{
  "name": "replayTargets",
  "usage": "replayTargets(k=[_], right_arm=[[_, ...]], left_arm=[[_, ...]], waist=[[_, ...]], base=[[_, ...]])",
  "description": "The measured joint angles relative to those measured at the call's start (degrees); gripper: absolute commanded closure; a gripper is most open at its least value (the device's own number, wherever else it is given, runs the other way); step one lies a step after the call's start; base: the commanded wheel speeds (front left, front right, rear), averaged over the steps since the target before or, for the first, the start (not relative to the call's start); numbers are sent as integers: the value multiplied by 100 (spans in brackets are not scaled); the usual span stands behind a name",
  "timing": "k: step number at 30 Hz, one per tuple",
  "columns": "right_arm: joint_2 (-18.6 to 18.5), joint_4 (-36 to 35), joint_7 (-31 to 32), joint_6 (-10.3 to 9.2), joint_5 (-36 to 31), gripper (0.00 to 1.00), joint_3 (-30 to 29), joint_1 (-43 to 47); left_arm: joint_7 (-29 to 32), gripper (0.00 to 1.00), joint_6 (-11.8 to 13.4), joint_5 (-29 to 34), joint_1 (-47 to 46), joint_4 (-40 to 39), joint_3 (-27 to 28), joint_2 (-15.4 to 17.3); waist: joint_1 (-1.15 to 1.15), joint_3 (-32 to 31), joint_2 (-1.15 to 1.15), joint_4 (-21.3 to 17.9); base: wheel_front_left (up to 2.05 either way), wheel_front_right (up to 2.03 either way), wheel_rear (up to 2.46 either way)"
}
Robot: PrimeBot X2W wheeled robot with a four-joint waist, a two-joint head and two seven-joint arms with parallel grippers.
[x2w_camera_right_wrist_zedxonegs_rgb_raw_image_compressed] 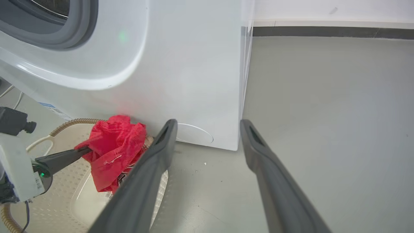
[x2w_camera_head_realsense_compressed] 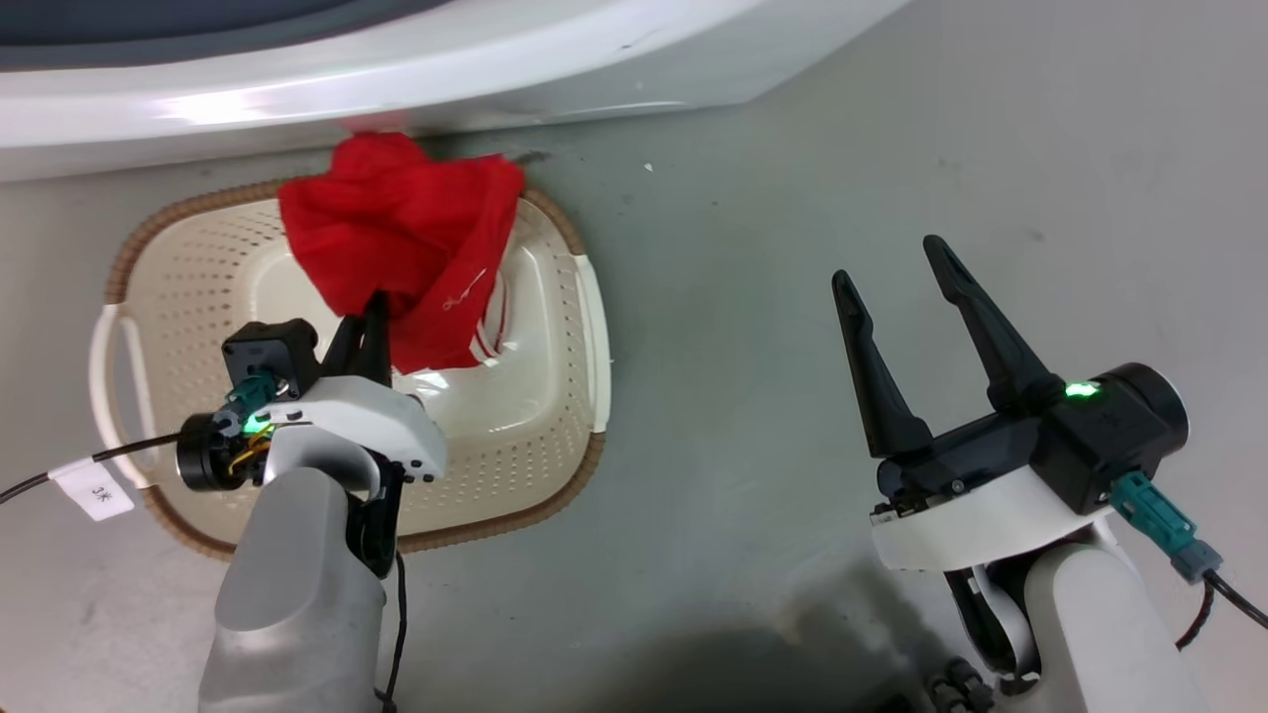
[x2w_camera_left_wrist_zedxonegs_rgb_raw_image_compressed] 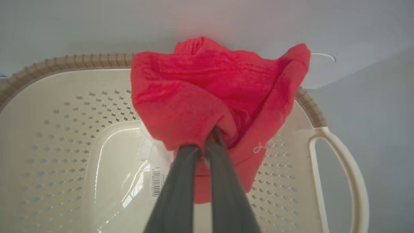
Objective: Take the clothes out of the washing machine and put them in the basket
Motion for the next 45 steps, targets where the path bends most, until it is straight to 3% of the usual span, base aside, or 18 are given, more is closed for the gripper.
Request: replayTargets(k=[8,9,11,22,26,35,45], right_arm=[[0,205,-148,0,142,0,116,-97],[0,245,-160,0,143,0,104,-99],[0,311,-193,0,137,0,80,-99],[1,533,-168,0,-12,0,26,85],[1,515,-57,0,-57,0,3,247],[1,364,197,0,-119,0,-77,680],[1,229,383,0,-157,0,-136,1111]], left_arm=[[0,100,68,34,-241,1069,209,81],[0,77,67,34,-241,1070,215,77],[0,0,48,37,-232,1056,212,60],[0,0,41,-31,543,488,212,-15],[0,0,53,-282,905,177,-85,-19],[0,0,356,-622,1636,-691,-692,-26],[0,0,656,-488,1935,-1421,-1027,-27]], waist=[[0,128,0,-275],[0,90,0,-274],[0,-12,0,-261],[-1,-1097,0,-59],[-1,-1589,0,45],[-1,-2543,0,325],[-2,-3341,0,604]], base=[[0,0,0],[0,0,0],[0,0,0],[0,0,0],[0,0,0],[0,0,0],[0,0,0]])
